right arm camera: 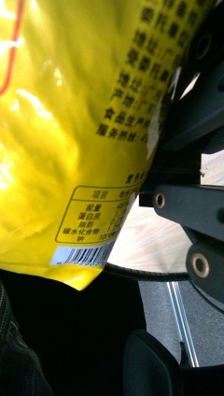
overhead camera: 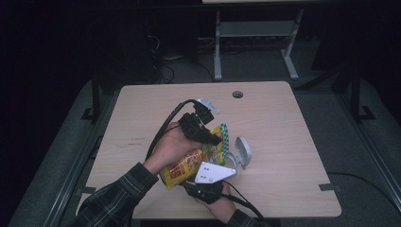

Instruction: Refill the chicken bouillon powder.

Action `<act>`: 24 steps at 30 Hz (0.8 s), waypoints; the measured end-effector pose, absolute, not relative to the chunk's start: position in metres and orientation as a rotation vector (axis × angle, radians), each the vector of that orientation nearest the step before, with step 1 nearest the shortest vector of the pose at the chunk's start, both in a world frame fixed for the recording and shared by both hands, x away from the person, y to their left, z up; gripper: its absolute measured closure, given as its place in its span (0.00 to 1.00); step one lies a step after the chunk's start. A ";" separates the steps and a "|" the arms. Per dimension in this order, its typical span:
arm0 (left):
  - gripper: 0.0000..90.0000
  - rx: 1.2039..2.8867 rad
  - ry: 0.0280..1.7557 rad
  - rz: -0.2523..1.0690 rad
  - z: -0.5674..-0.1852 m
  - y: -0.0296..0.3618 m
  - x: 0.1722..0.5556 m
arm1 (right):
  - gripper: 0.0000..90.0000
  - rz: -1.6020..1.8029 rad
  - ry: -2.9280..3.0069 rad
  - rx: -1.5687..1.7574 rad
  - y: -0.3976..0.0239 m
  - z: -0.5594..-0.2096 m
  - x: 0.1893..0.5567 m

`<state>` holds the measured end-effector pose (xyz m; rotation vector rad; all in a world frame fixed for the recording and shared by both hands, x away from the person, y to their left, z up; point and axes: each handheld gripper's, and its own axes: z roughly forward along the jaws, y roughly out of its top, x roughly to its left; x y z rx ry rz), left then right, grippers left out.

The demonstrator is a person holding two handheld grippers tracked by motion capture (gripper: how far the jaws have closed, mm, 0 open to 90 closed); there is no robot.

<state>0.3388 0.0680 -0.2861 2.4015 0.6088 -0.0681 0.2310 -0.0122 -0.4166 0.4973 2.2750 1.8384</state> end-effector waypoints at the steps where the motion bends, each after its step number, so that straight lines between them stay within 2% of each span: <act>1: 1.00 2.401 0.609 -0.068 -0.286 0.068 0.339 | 1.00 1.839 2.275 0.498 -0.012 -0.417 0.231; 24: 1.00 2.412 0.616 -0.067 -0.286 0.066 0.339 | 1.00 1.852 2.264 0.502 -0.012 -0.417 0.230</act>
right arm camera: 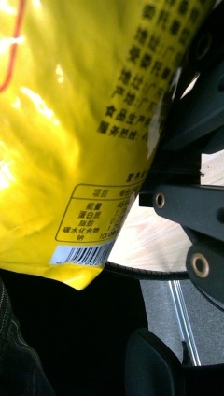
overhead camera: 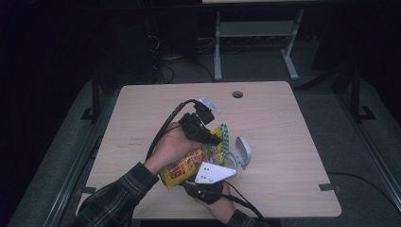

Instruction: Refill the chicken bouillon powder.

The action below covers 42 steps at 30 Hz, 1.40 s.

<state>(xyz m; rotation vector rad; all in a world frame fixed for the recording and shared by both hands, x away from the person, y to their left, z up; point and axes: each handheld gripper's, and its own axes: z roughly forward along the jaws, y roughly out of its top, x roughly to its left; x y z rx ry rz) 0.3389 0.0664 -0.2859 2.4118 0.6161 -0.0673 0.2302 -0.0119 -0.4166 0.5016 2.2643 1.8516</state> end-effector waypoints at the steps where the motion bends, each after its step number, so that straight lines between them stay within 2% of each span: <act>1: 1.00 2.413 0.615 -0.066 -0.286 0.066 0.339 | 1.00 1.852 2.264 0.502 -0.012 -0.417 0.230; 42: 1.00 2.433 0.630 -0.068 -0.286 0.062 0.340 | 1.00 1.871 2.258 0.509 -0.013 -0.416 0.230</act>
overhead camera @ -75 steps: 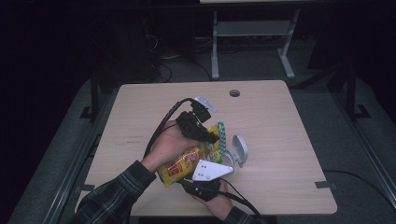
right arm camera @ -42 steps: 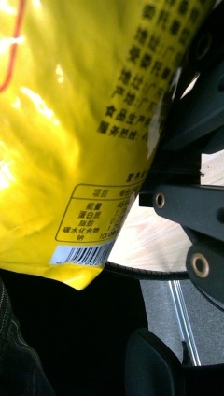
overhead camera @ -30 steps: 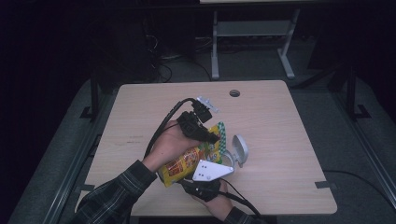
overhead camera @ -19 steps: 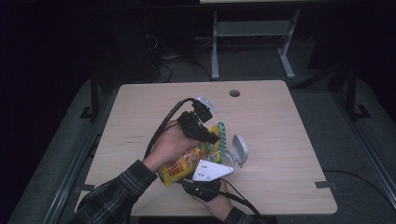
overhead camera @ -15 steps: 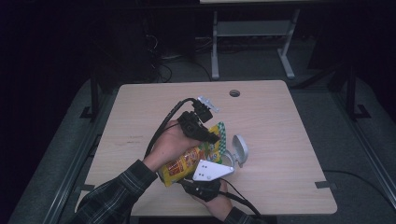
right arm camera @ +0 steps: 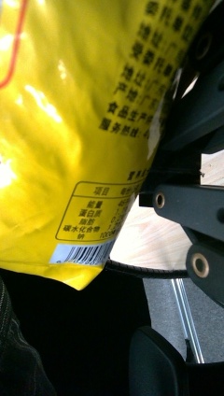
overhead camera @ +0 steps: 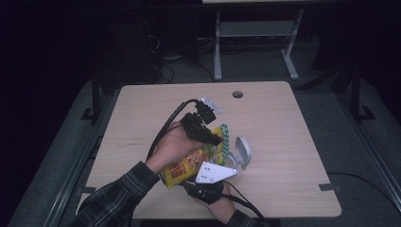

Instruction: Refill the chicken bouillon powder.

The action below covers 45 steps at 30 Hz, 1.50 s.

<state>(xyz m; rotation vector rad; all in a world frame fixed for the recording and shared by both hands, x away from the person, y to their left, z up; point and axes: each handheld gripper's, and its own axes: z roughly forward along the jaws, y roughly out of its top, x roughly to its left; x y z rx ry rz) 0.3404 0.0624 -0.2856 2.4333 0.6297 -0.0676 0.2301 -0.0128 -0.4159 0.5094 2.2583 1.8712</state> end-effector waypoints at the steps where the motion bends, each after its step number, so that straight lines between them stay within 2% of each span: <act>1: 1.00 2.434 0.630 -0.067 -0.286 0.062 0.340 | 1.00 1.871 2.258 0.510 -0.013 -0.416 0.230; 45: 1.00 2.455 0.636 -0.065 -0.285 0.058 0.342 | 1.00 1.885 2.256 0.509 -0.015 -0.414 0.231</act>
